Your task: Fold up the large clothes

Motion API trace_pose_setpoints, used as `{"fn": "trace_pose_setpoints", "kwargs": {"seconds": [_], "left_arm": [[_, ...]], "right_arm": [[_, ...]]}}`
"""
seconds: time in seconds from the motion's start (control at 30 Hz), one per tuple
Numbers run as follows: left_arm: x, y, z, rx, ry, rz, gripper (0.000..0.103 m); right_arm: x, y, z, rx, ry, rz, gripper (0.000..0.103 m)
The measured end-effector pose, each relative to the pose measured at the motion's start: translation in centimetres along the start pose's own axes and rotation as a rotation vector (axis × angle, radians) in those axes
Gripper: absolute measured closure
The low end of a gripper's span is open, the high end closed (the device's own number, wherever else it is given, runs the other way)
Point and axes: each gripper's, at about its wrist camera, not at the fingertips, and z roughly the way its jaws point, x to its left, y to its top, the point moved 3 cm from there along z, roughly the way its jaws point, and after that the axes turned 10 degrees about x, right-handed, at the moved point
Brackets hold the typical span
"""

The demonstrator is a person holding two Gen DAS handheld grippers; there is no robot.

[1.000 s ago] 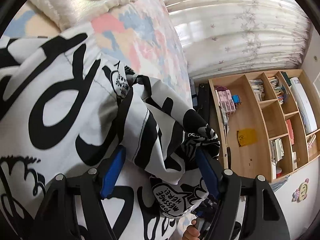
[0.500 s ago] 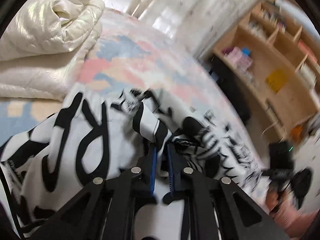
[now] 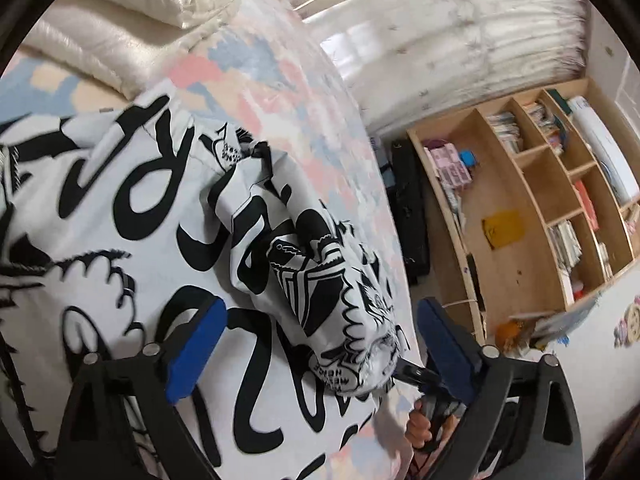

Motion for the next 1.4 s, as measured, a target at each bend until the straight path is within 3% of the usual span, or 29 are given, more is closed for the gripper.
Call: {"fn": "trace_pose_setpoints", "kwargs": {"seconds": [0.17, 0.33, 0.37, 0.4, 0.43, 0.47, 0.5, 0.53, 0.57, 0.67, 0.73, 0.8, 0.9, 1.0, 1.1, 1.2, 1.27, 1.4], "left_arm": [[0.6, 0.0, 3.9, 0.058, 0.033, -0.066, 0.008], [0.4, -0.2, 5.4, -0.009, 0.08, -0.069, 0.008], [0.0, -0.3, 5.5, -0.035, 0.099, -0.066, 0.019], [-0.4, -0.4, 5.7, -0.059, 0.11, -0.066, 0.05], [-0.7, -0.6, 5.9, -0.076, 0.133, -0.068, 0.071], [-0.9, -0.8, 6.0, -0.088, 0.175, -0.076, 0.097], [-1.3, -1.0, 6.0, -0.101, 0.219, -0.088, 0.097], [-1.7, -1.4, 5.8, -0.11, 0.259, -0.102, 0.097], [-2.3, -1.9, 5.5, -0.103, 0.291, -0.106, 0.098], [-4.0, -3.4, 5.2, -0.047, 0.44, -0.1, 0.098], [-4.6, -4.7, 5.5, 0.006, 0.584, -0.087, 0.098], [-3.8, -5.7, 6.6, 0.048, 0.703, -0.073, 0.095], [-2.4, -6.4, 7.8, 0.057, 0.751, -0.039, 0.092], [-3.8, -7.2, 8.2, 0.033, 0.821, 0.06, 0.089], [-5.5, -8.5, 8.6, 0.029, 0.905, 0.157, 0.079], [-6.7, -9.7, 8.2, 0.01, 0.944, 0.191, 0.062], [-7.3, -10.6, 7.7, -0.015, 0.961, 0.195, 0.056], [-8.5, -12.6, 6.4, -0.051, 0.985, 0.171, 0.055]], "right_arm": [[-0.9, 0.4, -0.2, -0.041, 0.031, 0.046, 0.049], [-1.0, 1.2, 0.8, -0.05, 0.066, 0.045, 0.049], [-0.8, 1.3, 1.0, -0.06, 0.077, 0.034, 0.049], [-0.3, 1.5, 1.2, -0.074, 0.082, 0.016, 0.049], [0.0, 1.5, 1.2, -0.081, 0.085, 0.004, 0.05], [0.4, 1.5, 1.3, -0.091, 0.088, -0.008, 0.062], [1.0, 1.6, 1.3, -0.099, 0.075, -0.029, 0.09], [1.4, 1.7, 1.3, -0.098, 0.055, -0.042, 0.101], [1.7, 1.7, 1.2, -0.099, 0.037, -0.049, 0.102], [2.8, 1.0, 0.0, -0.113, 0.003, -0.061, 0.102], [3.1, 0.4, -0.5, -0.107, -0.036, -0.047, 0.102], [2.8, -0.1, 0.2, -0.081, -0.126, -0.038, 0.102], [0.7, -0.8, 2.9, -0.013, -0.203, 0.0, 0.102], [0.6, -1.2, 3.4, -0.035, -0.24, 0.006, 0.102], [2.1, -1.9, 2.9, -0.064, -0.324, -0.035, 0.088], [3.3, -2.4, 2.3, -0.066, -0.375, -0.058, 0.073], [3.8, -2.9, 1.4, -0.085, -0.393, -0.075, 0.07], [4.3, -4.8, -0.9, -0.133, -0.423, -0.106, 0.069]]}}
